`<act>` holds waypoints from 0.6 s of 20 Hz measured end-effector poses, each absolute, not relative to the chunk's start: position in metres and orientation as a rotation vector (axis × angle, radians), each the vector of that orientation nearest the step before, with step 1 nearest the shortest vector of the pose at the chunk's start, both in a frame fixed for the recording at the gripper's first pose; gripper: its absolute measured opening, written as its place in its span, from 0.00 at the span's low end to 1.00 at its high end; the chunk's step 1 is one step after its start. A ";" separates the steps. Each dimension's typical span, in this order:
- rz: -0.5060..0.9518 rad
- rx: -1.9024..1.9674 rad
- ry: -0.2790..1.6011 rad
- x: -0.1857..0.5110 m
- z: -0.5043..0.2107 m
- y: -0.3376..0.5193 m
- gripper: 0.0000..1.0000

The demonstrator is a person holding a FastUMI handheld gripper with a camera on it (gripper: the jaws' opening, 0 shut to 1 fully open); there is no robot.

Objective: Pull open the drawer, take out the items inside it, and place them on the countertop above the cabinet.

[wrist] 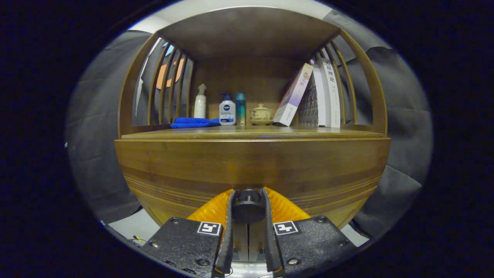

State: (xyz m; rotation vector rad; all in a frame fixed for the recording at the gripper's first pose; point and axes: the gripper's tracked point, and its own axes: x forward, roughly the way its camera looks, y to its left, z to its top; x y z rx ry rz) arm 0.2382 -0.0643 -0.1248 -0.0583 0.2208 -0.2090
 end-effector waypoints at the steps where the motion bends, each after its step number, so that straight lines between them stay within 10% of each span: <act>1: -0.209 -0.058 0.223 0.232 -0.125 -0.063 0.36; 12: -0.192 -0.054 0.231 0.142 -0.126 -0.044 0.36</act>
